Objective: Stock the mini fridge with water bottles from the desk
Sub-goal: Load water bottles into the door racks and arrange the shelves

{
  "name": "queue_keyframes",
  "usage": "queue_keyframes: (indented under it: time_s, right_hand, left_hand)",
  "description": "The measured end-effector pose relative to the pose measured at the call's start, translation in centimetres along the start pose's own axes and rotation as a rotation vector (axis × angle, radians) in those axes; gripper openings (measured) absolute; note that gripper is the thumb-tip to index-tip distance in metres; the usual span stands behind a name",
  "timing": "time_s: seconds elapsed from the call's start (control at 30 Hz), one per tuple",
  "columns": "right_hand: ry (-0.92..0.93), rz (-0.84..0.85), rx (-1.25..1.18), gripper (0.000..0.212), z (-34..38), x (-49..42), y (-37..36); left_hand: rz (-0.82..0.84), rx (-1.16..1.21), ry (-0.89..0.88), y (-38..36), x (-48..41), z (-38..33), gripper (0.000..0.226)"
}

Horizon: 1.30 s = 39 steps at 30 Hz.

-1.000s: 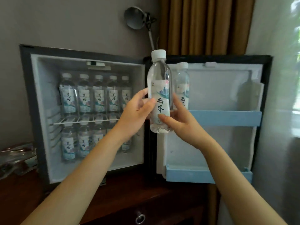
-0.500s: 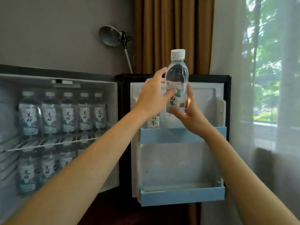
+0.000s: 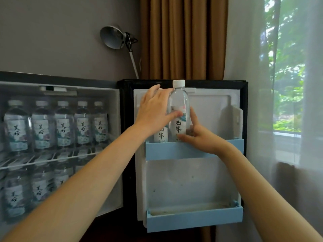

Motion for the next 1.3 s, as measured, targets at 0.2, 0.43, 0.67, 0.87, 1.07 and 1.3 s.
queue_keyframes:
  time_s: [0.2,0.43,0.67,0.87,1.07,1.3]
  right_hand:
    - [-0.072,0.056,-0.018,0.108,-0.4,-0.3,-0.3]
    - [-0.097,-0.032,0.130,0.093,0.9,0.4,-0.3]
    - [-0.074,-0.100,0.138,0.089,1.4,0.3,0.1]
    - [-0.061,-0.170,0.136,0.104,1.1,0.4,0.2]
    - [0.059,-0.317,0.183,0.102,1.6,0.7,0.1]
    - [0.362,-0.899,0.298,0.061,2.9,3.6,-1.3]
  left_hand:
    - [0.013,-0.050,0.030,-0.6,0.2,0.6,0.078]
    - [0.094,-0.090,-0.002,-0.1,-0.3,0.8,0.104]
    - [0.114,-0.111,-0.008,0.0,-0.8,0.9,0.090]
    - [0.062,-0.055,0.008,0.1,-0.4,0.9,0.081]
    - [0.105,0.044,0.041,0.2,1.0,1.0,0.088]
    - [-0.029,0.061,0.075,1.8,6.8,3.8,0.071]
Point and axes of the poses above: each hand's wrist, its own x-axis away from the middle knuckle, its own y-axis out of the back of the hand, z = x × y, the point moved 5 cm from there along -x, towards the middle knuckle, and after that the axes turned 13 degrees about -z, right-handed, at the moved point
